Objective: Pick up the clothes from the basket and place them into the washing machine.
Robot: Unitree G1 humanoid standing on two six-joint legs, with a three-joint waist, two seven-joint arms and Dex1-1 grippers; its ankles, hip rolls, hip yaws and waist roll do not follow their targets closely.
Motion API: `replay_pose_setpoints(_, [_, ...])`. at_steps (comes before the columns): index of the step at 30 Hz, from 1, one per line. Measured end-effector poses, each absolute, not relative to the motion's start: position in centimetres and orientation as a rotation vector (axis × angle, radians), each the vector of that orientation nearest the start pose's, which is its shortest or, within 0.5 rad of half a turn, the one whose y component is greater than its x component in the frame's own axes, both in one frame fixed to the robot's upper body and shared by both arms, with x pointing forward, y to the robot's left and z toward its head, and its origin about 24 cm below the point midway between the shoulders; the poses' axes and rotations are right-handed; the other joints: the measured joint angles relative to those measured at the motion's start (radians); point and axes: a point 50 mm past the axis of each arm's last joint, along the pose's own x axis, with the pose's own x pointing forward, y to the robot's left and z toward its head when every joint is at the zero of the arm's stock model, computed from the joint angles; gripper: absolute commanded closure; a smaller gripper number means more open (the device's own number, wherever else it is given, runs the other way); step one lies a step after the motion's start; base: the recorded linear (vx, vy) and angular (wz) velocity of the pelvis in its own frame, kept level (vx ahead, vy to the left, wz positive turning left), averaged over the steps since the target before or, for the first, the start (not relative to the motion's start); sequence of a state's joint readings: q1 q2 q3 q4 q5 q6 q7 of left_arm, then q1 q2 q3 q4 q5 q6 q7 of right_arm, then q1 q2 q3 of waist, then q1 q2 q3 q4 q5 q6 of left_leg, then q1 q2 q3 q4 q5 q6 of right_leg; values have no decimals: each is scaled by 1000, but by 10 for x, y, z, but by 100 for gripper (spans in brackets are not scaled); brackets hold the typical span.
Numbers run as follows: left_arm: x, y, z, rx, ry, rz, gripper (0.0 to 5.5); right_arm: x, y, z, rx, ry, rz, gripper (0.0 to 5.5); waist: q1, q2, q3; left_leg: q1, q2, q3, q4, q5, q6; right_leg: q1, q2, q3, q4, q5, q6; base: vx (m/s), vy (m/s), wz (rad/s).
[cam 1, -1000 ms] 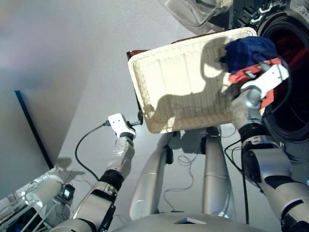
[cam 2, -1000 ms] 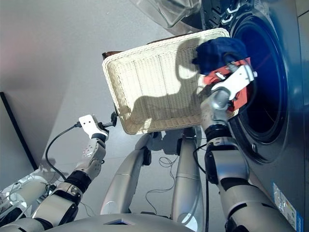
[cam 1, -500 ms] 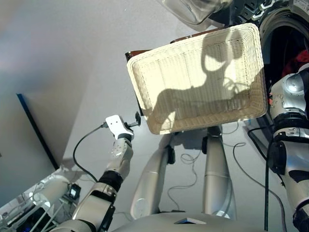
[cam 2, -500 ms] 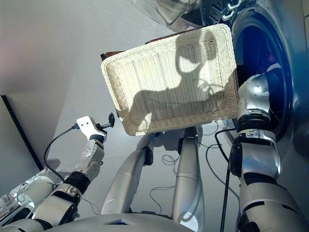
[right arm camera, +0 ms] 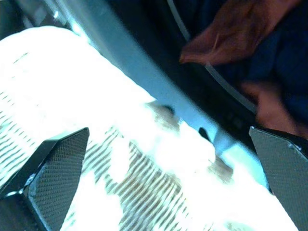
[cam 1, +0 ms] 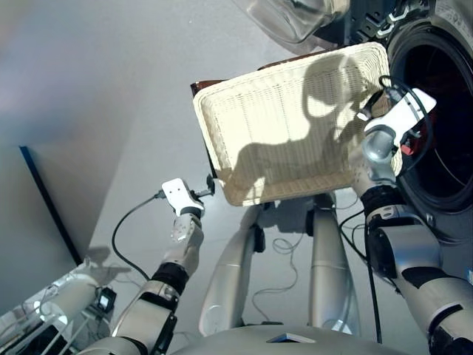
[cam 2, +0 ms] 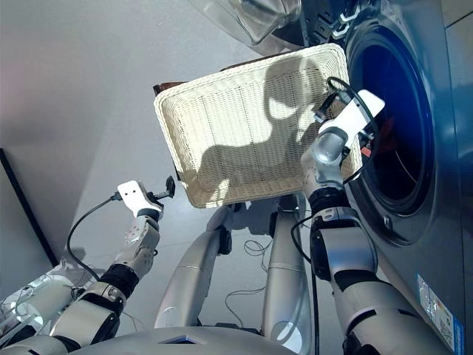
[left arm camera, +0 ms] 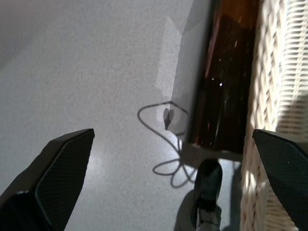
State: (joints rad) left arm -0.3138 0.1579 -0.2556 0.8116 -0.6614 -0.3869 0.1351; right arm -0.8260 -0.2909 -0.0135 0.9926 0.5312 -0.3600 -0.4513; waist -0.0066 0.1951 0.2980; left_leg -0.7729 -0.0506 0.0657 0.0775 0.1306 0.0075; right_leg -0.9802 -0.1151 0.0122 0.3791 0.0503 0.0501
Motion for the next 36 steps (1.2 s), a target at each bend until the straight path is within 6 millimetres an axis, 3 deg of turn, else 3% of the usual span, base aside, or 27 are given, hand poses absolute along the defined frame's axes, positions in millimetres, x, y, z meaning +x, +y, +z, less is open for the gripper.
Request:
replay_pose_setpoints(4, [278,171,-43,-310,248,201,0,365,-215,64,299,-3,-515,0,-18,-58,-31,21,7,-12,1,-3,-5,30,2,-13,-8,-2,1,16,-13,1])
replay_pose_setpoints(6, [274,169,-51,-291,292,201,0,355,-215,45,268,53,-499,0,-21,-72,-37,56,8,-15,1,-6,-7,73,2,-21,-18,-1,-2,31,-22,-13])
replay_pose_setpoints(10, [258,175,-70,-259,382,225,0,320,-212,-12,211,241,-465,0,-21,-112,-76,142,15,-39,-8,-26,-12,169,2,-40,-30,-23,-3,68,-27,19])
replay_pose_setpoints(12, [249,181,-78,-247,420,249,0,304,-209,-33,185,319,-443,0,-19,-138,-92,182,21,-40,-12,-32,-16,208,2,-46,-32,-30,-9,58,-5,6])
replay_pose_setpoints(17, [228,187,-96,-197,513,255,0,260,-205,-79,89,520,-348,0,-18,-157,-115,282,33,-62,-28,-41,-19,321,8,-69,-54,-40,-12,71,4,14])
replay_pose_setpoints(27, [157,200,-139,-143,784,247,0,171,-208,-136,-68,854,-165,0,-19,-176,-194,512,71,-69,-82,-67,-26,580,42,-105,-156,-47,-19,64,23,-24])
replay_pose_setpoints(33, [134,201,-148,-92,866,194,0,132,-211,-152,-70,974,-137,0,-21,-178,-246,627,85,-72,-122,-70,-22,710,53,-119,-216,-47,-20,38,28,9])
replay_pose_setpoints(36, [117,202,-154,-95,915,203,0,114,-215,-157,-47,1028,-158,0,-20,-181,-302,665,90,-72,-151,-74,-26,753,59,-120,-248,-47,-20,0,0,0])
